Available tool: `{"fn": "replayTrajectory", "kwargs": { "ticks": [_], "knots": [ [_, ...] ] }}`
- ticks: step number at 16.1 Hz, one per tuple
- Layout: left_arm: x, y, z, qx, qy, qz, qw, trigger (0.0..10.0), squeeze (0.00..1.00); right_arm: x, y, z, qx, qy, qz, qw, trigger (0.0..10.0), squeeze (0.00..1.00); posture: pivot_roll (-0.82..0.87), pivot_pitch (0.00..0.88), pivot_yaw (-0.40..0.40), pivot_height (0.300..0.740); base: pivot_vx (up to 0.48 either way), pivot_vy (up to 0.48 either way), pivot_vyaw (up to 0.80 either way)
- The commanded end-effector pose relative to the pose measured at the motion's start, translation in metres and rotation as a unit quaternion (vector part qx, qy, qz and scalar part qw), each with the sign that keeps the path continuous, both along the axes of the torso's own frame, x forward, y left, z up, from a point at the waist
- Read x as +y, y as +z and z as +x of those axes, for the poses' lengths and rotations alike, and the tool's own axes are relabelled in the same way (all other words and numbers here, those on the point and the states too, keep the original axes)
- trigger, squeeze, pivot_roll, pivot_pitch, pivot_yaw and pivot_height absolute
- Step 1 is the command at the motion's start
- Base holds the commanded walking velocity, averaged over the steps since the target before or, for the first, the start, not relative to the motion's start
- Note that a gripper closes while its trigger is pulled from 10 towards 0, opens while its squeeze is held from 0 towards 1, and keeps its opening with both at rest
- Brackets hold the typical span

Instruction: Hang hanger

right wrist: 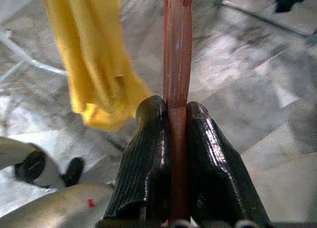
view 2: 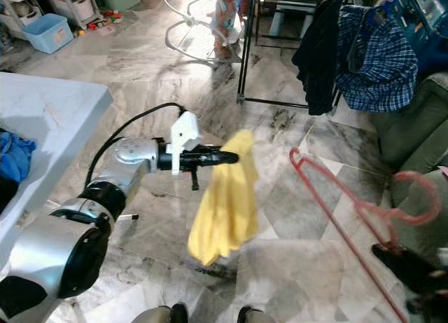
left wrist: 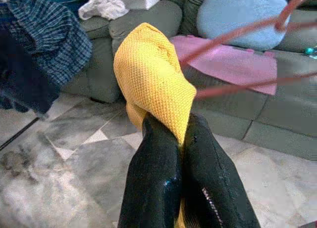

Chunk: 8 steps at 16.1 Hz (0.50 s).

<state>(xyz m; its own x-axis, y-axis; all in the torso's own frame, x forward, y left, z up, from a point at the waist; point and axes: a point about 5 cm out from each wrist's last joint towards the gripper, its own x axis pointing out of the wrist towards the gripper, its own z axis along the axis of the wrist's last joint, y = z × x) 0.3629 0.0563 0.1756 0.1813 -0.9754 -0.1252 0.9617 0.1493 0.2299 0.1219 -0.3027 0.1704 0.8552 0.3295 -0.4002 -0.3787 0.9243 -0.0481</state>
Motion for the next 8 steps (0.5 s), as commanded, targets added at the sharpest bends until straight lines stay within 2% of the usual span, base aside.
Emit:
{"fn": "replayTrajectory", "kwargs": {
  "ticks": [1, 5, 8],
  "knots": [
    [-0.003, 0.009, 0.001, -0.013, -0.014, -0.009, 1.0, 10.0, 0.0, 0.003, -0.004, 0.001, 0.006, 0.01, 0.001, 1.0, 10.0, 0.0, -0.1, 0.15, 0.012, 0.74, 0.0, 0.0, 0.0],
    [-0.015, 0.01, -0.005, -0.004, -0.055, -0.021, 0.998, 10.0, 0.0, 0.016, -0.012, 0.011, 0.019, 0.057, 0.016, 0.998, 10.0, 0.0, -0.1, 0.143, 0.003, 0.74, 0.0, 0.0, 0.0],
    [-0.019, 0.01, -0.007, -0.001, -0.068, -0.026, 0.997, 10.0, 0.0, 0.02, -0.013, 0.007, 0.038, 0.084, 0.022, 0.995, 10.0, 0.0, -0.11, 0.144, -0.001, 0.74, 0.0, 0.0, 0.0]
  ]
}}
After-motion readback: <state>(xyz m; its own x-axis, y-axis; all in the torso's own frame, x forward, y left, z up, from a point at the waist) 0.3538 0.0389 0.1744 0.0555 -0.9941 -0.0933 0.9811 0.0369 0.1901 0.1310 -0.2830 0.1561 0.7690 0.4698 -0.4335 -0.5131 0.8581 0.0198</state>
